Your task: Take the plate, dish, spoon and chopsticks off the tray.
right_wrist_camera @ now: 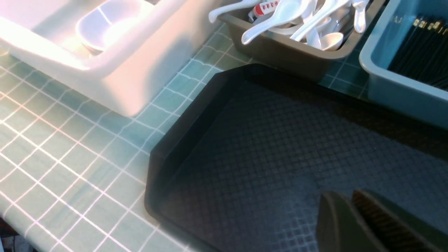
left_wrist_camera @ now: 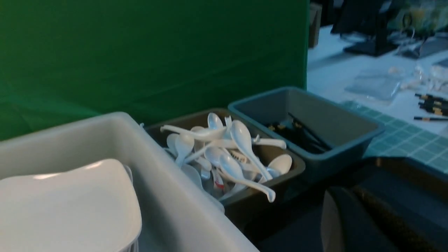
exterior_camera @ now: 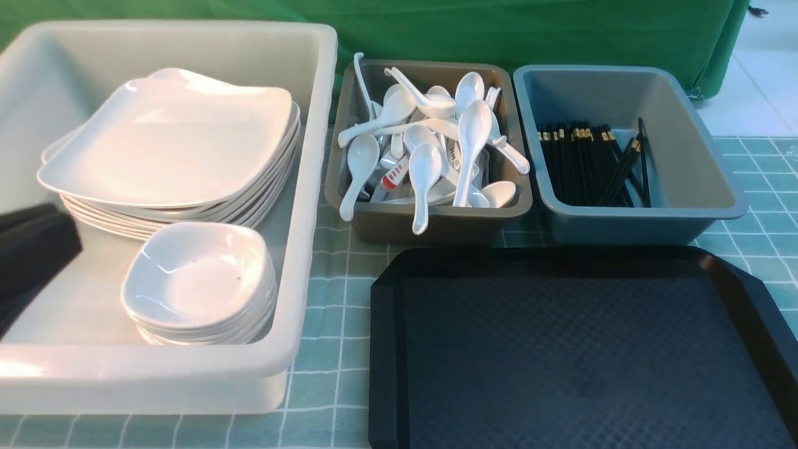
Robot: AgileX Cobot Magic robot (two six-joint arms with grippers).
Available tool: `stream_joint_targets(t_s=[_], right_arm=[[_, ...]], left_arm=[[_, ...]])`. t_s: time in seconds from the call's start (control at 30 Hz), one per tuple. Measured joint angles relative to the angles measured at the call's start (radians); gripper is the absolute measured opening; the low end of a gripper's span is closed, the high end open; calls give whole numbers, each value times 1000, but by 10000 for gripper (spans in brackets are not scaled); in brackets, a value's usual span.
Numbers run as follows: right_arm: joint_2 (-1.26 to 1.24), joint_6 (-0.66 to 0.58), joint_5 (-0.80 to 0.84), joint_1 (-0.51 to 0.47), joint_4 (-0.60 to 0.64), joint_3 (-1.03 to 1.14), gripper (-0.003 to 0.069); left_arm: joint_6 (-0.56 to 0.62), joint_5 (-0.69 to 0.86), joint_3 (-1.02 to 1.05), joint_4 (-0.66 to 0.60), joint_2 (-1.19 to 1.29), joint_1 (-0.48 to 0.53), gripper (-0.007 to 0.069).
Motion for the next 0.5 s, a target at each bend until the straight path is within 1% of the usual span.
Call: stream_joint_targets(t_s=[0.1,0.17,0.3,0.5], right_arm=[[0,1,-4,0,0,0,95],[0,1,-6,0,0,0,101],[0,1,-9,0,0,0,108],[0,1,-14,0,0,0,118]], left_arm=[[6,-78,98,-8,-65,0,11],[9,-95,132,-6,-77,0,11],[13,-87,177,-5,-81,0,11],[20,-23,220,-4,-81,0,11]])
